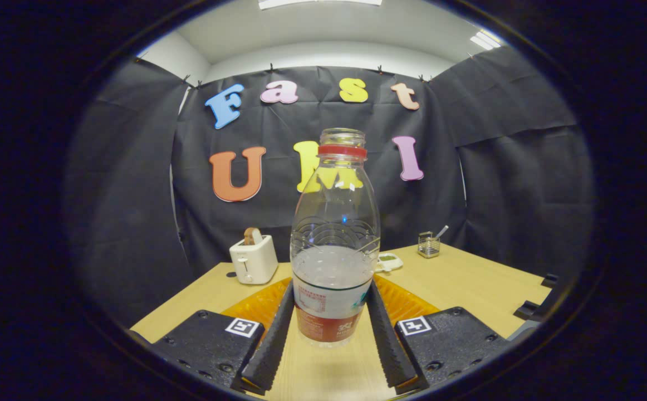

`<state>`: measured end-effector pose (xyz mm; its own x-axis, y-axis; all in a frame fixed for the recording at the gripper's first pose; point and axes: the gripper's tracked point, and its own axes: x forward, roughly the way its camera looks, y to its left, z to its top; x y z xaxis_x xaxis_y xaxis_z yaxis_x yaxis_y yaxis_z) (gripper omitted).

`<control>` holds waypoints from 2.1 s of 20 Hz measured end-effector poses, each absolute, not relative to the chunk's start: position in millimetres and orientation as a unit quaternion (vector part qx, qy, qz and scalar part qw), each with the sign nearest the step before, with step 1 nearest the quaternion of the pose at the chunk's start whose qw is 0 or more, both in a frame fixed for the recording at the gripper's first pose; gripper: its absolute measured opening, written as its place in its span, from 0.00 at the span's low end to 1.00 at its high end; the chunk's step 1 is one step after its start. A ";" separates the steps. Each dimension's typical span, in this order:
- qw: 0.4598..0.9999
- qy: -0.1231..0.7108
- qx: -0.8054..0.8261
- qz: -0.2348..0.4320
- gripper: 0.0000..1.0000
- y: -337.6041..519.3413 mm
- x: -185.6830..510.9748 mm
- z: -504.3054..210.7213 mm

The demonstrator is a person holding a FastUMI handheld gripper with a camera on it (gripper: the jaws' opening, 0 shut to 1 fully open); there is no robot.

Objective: Take the bottle from table, then pour the juice into the cup, finally place the bottle on the coaster

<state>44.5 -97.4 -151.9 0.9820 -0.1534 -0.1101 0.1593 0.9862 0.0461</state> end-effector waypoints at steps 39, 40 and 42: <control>0.982 0.175 -0.026 -0.068 0.83 -112.5 241.9 -330.5; 0.982 0.176 -0.024 -0.067 0.84 -112.0 240.9 -330.4; 0.983 0.173 -0.020 -0.064 0.91 -112.2 240.1 -328.4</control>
<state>240.1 -112.2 -328.4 0.9319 -0.1329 -0.3375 0.1188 0.9910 -0.0623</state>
